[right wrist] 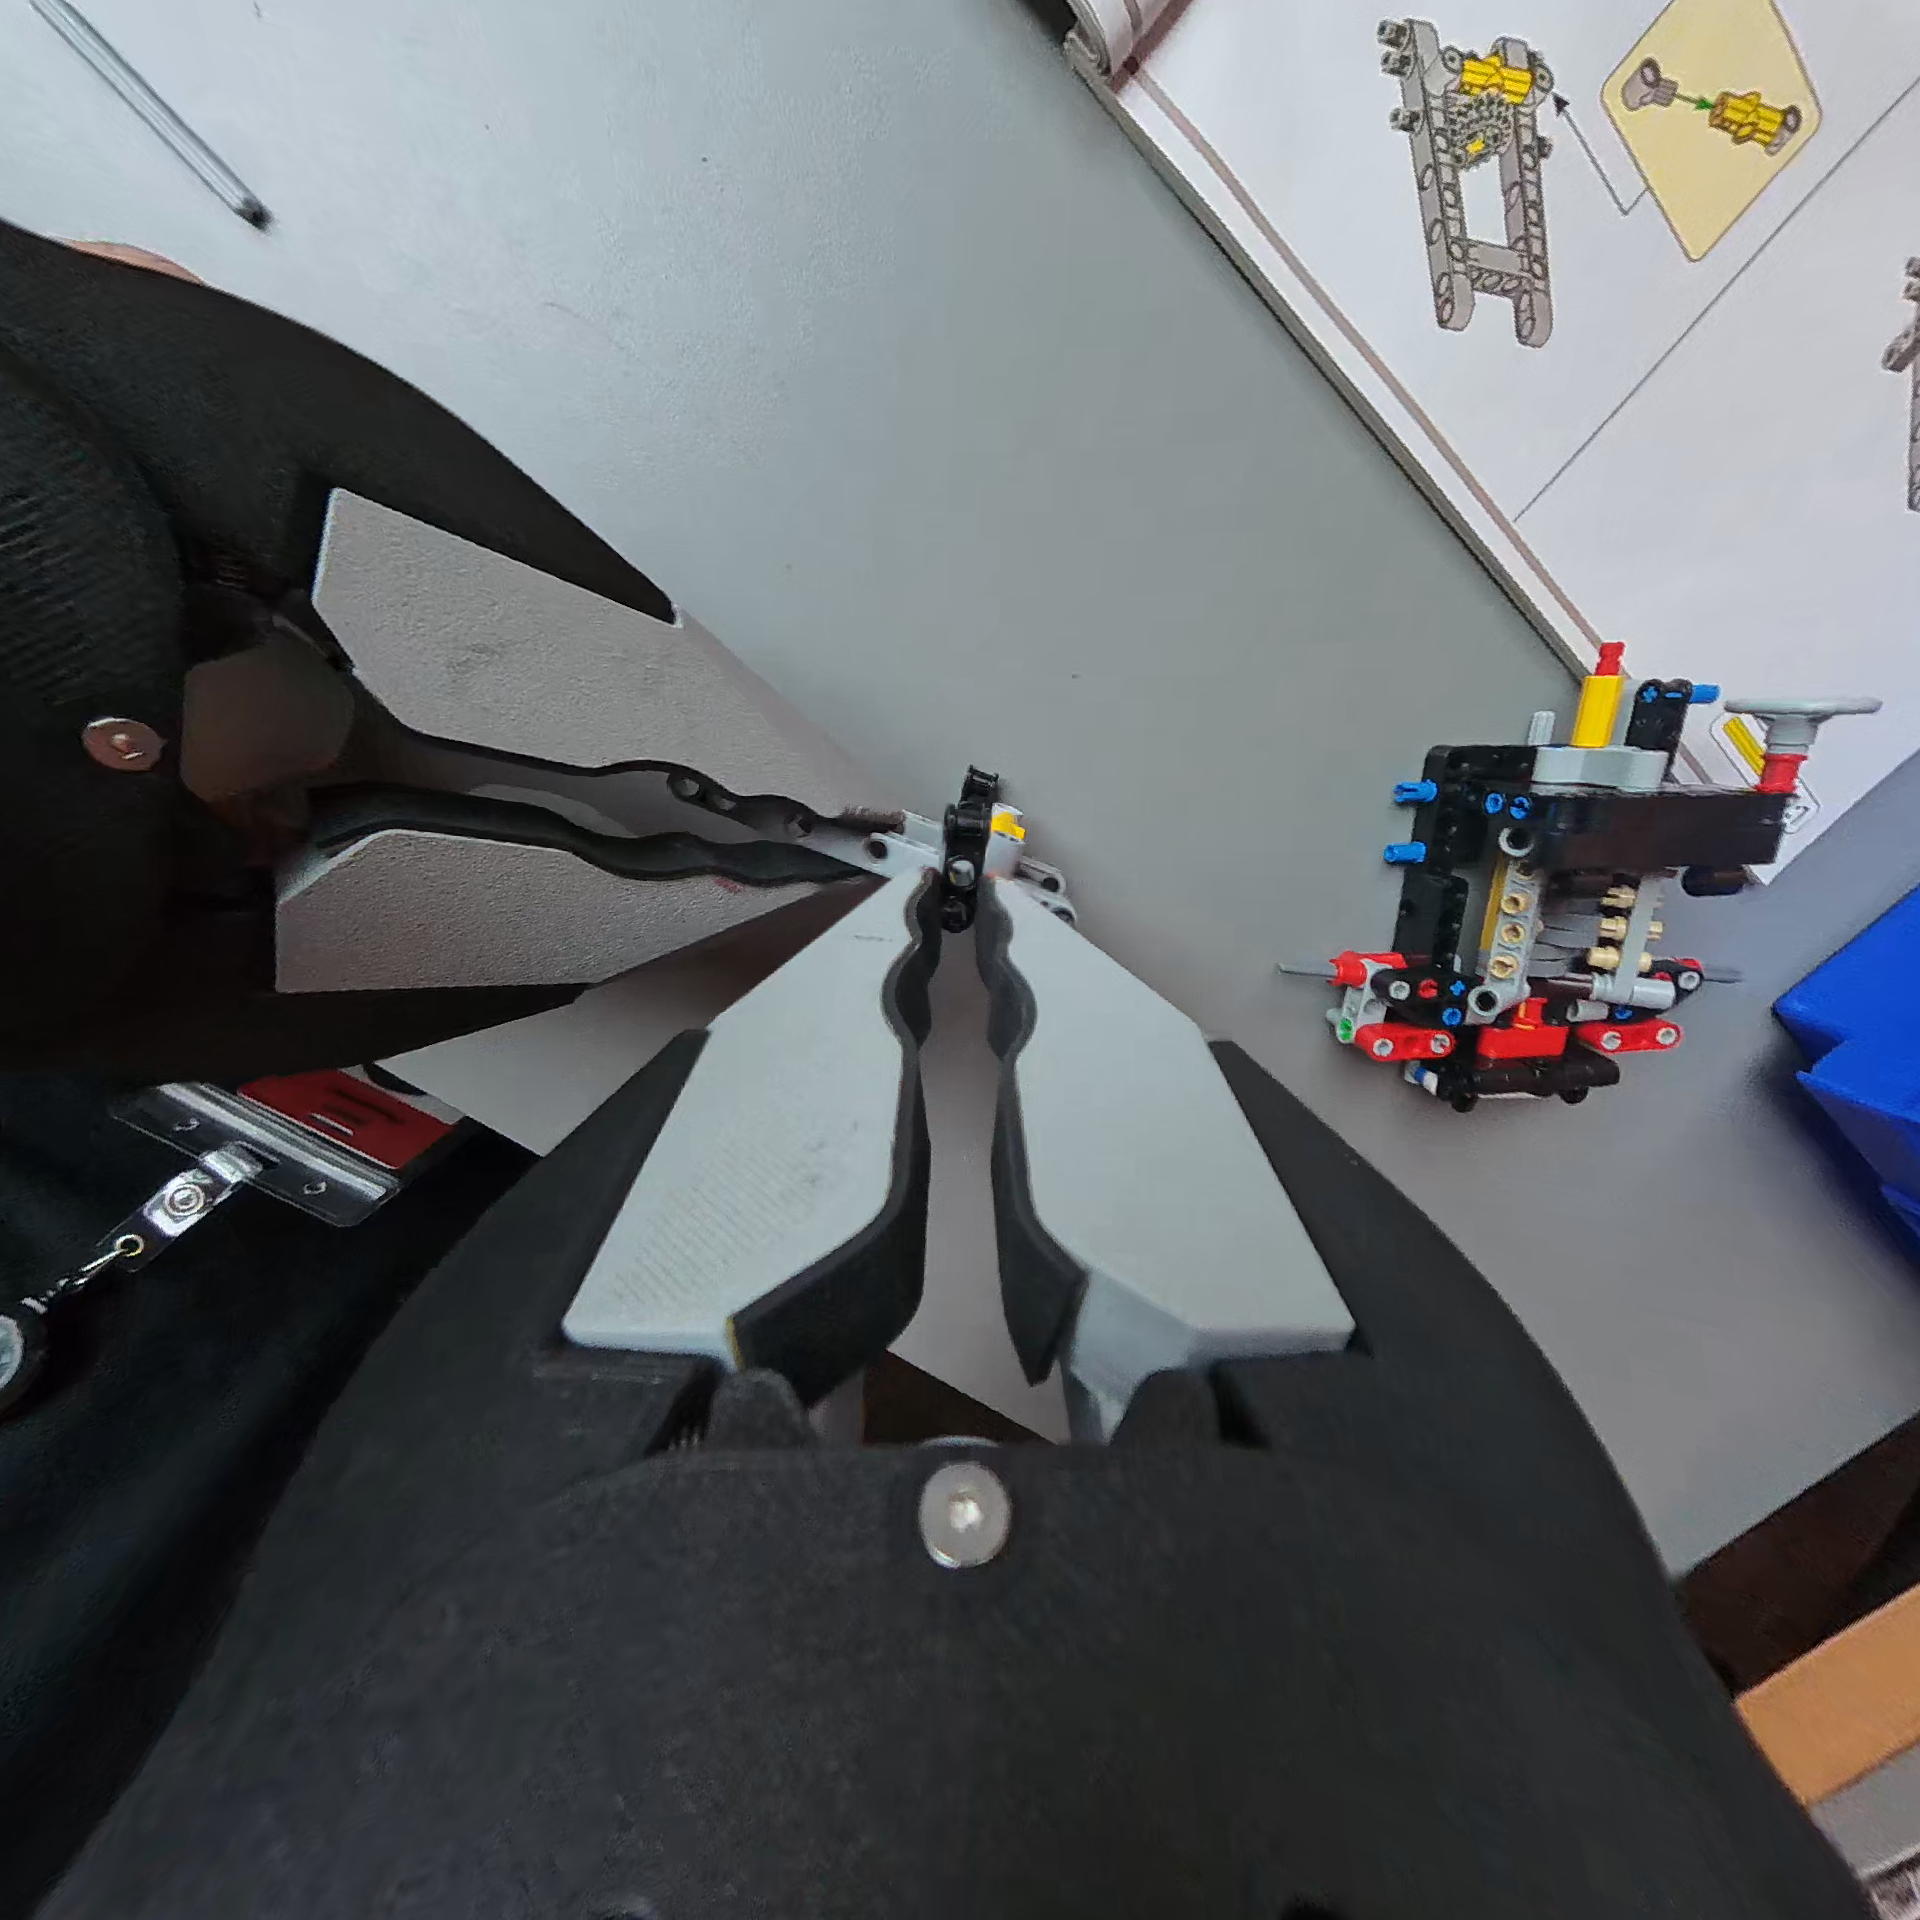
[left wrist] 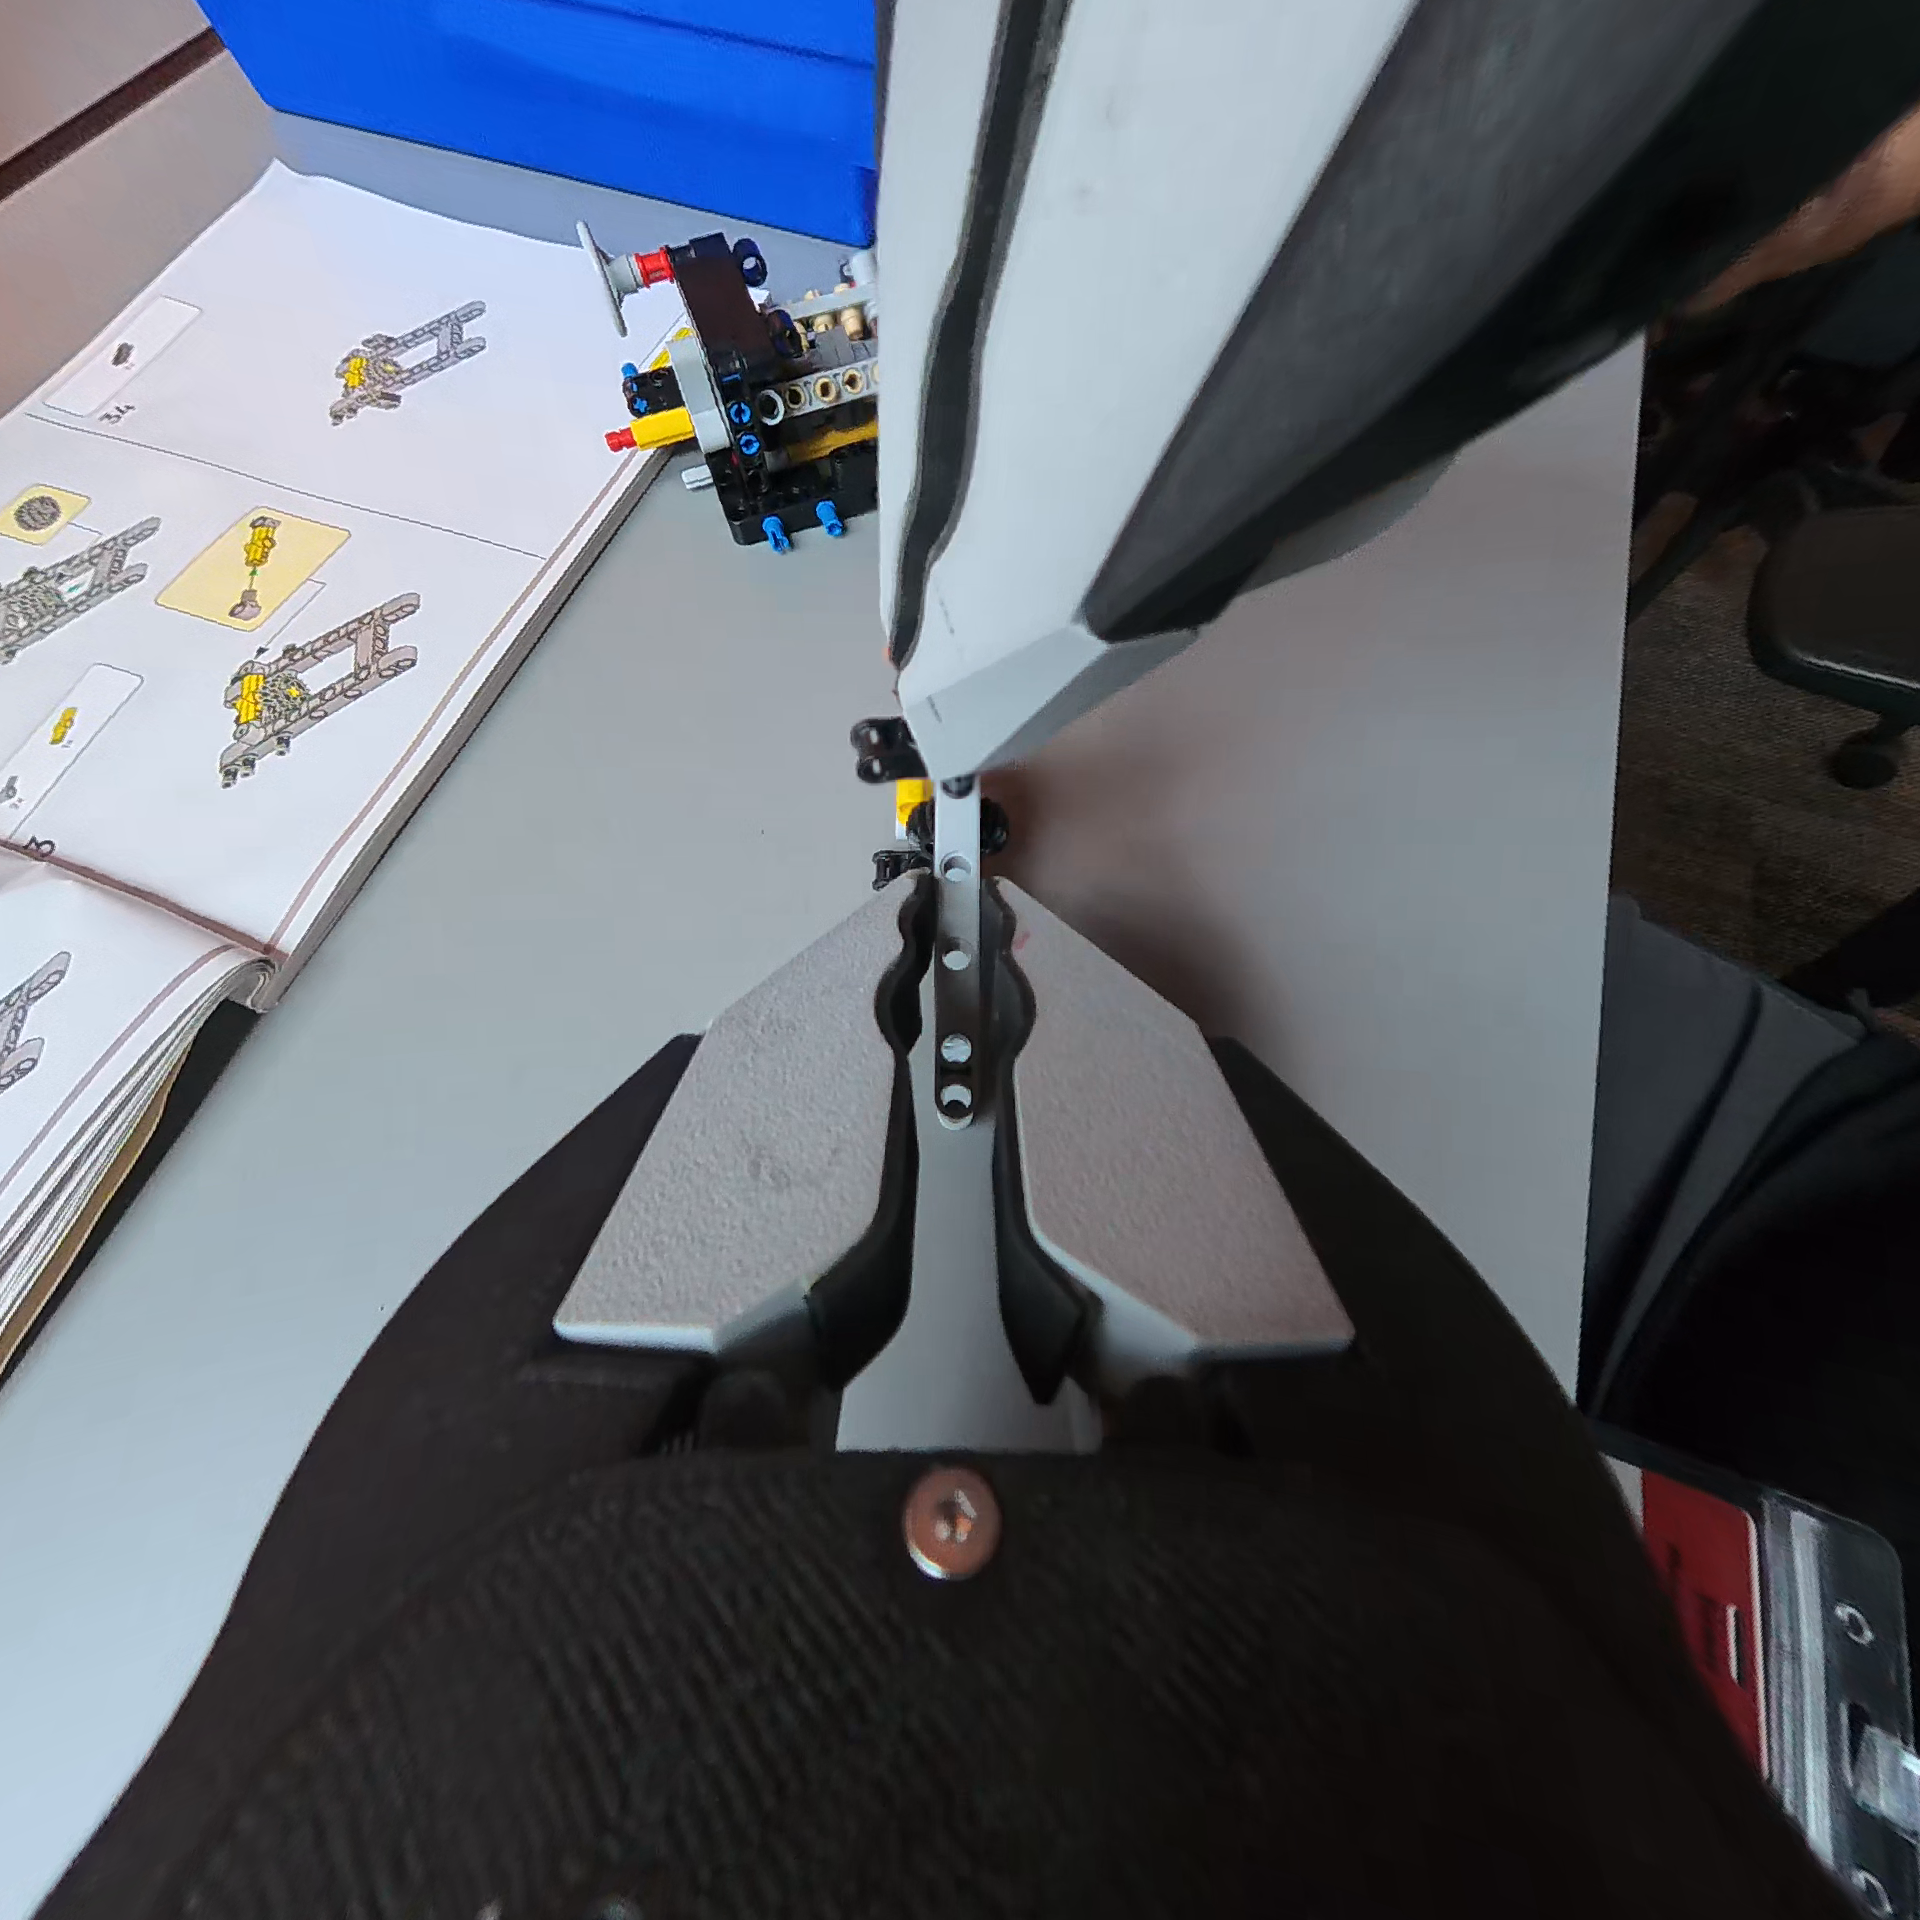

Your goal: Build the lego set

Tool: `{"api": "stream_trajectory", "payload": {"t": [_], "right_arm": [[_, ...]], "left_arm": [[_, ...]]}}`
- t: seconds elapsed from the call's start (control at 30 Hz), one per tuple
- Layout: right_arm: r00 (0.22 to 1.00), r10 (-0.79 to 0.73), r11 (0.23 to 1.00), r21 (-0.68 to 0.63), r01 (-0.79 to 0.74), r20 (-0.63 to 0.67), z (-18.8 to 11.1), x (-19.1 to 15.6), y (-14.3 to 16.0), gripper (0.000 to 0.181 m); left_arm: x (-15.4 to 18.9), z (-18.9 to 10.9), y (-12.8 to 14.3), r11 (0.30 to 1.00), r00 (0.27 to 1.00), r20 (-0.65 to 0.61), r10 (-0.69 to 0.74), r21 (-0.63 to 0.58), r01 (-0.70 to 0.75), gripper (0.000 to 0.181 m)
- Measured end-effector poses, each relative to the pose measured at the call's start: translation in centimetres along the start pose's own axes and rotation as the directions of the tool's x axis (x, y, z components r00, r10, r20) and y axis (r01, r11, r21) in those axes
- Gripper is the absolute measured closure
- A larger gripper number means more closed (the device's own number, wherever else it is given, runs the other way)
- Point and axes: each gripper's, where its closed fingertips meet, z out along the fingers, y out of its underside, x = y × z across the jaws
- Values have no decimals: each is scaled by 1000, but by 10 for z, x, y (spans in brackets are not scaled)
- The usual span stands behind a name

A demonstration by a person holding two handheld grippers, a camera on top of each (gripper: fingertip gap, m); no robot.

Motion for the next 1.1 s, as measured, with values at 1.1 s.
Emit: {"api": "stream_trajectory", "payload": {"t": [1.1], "right_arm": [[988,119,988,114,-108,-95,1,6,4,178]], "left_arm": [[3,7,-5,999,999,-10,-45,17,45,176]]}}
